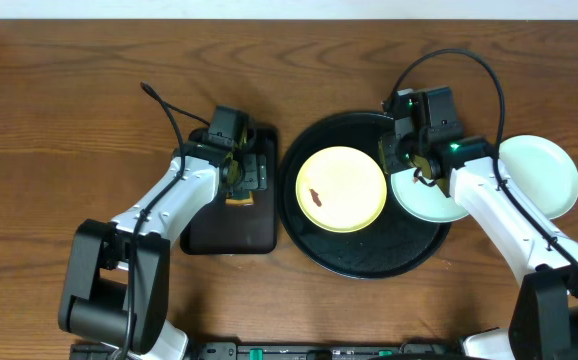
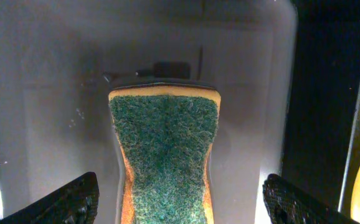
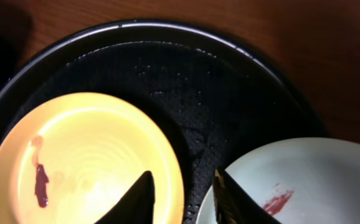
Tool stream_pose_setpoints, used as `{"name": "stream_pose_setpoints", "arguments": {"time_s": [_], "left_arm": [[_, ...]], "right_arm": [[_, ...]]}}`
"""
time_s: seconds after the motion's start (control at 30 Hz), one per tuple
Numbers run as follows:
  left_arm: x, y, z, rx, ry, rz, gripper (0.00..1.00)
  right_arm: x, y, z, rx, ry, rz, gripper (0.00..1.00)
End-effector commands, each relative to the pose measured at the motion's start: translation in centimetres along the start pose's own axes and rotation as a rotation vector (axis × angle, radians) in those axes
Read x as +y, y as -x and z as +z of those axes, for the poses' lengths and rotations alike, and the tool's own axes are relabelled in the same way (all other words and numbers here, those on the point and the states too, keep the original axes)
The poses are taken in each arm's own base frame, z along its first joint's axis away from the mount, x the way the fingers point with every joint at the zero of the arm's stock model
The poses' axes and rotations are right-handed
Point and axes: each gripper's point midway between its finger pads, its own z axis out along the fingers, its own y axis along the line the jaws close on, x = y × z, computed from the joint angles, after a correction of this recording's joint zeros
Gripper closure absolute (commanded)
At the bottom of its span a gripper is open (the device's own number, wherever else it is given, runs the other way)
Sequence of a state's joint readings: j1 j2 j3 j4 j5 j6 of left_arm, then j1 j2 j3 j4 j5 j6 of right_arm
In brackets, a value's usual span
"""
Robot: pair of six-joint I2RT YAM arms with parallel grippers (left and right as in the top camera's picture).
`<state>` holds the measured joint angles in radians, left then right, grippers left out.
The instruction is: Clean dirty plates on tray and stack at the side
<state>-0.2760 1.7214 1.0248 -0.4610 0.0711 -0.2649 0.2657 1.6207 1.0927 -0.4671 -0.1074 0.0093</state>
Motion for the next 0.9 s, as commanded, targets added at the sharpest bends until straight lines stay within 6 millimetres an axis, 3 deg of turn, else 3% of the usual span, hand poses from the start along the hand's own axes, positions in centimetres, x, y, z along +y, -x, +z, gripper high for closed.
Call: {"name": "stream_pose_setpoints", "arguments": {"time_s": [0.0,0.1,0.23,0.37,0.57,0.7,0.87], "left_arm": [[0.4,-0.3,0.3,0.009,0.017,0.000,0.15],[0.4,-0.3,0.3,0.009,0.017,0.000,0.15],[0.4,-0.3,0.3,0.009,0.017,0.000,0.15],[0.4,-0.3,0.3,0.009,0.017,0.000,0.15],[0.4,-0.3,0.3,0.009,0.017,0.000,0.15],[0.4,-0.3,0.3,0.009,0.017,0.000,0.15],[0.4,-0.3,0.3,0.009,0.017,0.000,0.15]], "right_arm": [[1.0,-1.4,0.9,0.040,0.039,-0.044,0.63],[1.5,-2.1,1.2,0.058,0.047,-0.080,0.57],[2.3,-2.8,1.5,0.066,0.057,-0.142,0.66],[2.2,-3.2,1.7,0.082,0.058,-0.170,0.67],[2.0,-4.9,3.9,0.150,0.063,-0.173,0.70],[1.8,-5.6,5.6,0.172,0.063,-0.169,0.77],[1.8,-5.6,5.9,0.171,0.062,-0.170,0.82]]}}
